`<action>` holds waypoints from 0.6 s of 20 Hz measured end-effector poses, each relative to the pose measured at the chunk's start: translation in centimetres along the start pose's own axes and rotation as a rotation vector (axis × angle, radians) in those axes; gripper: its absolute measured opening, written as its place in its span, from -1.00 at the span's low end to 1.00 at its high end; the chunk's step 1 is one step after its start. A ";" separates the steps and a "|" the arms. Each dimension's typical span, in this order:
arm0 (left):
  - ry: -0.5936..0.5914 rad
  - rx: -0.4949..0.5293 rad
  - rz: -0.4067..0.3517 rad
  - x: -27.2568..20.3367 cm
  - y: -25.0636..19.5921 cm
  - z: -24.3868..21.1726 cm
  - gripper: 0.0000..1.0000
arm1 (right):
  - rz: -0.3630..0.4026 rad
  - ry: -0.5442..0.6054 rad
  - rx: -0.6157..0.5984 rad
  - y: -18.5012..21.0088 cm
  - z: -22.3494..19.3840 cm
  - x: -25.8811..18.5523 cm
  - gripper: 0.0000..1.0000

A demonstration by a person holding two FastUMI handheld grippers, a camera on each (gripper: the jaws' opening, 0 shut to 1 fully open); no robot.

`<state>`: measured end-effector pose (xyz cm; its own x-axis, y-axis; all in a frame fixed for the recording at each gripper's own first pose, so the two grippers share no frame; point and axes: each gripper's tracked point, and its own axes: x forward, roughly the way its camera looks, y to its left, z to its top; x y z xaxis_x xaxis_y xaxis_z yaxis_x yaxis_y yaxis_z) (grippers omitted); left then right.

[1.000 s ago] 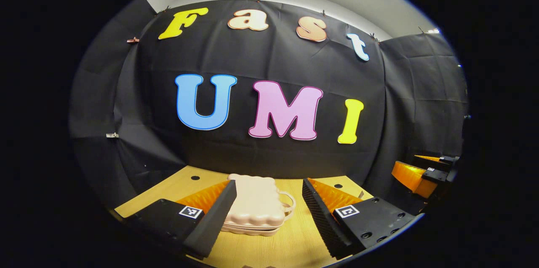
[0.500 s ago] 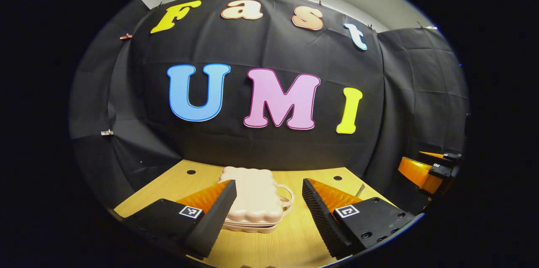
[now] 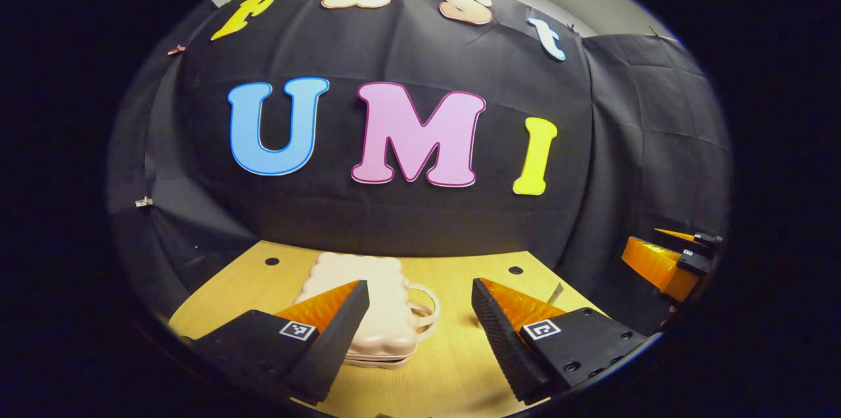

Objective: First open the suitcase, pack the skin care products into it, and then close the suitcase.

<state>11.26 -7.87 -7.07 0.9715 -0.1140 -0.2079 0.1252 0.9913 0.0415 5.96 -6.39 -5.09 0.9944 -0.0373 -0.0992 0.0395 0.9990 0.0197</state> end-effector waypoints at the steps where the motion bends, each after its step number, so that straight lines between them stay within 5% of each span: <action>1: 0.016 -0.003 -0.006 1.3 -0.5 -0.4 0.97 | 0.005 0.003 -0.002 -0.2 -0.3 0.4 0.93; 12: 0.268 0.004 -0.036 19.4 -5.3 -10.2 0.98 | 0.058 0.105 -0.022 -2.9 -6.4 4.3 0.93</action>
<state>27.34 -14.68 -21.32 0.8787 -0.1267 -0.4602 0.1597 0.9866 0.0333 9.53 -9.28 -11.91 0.9791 0.0221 -0.2020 -0.0212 0.9998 0.0066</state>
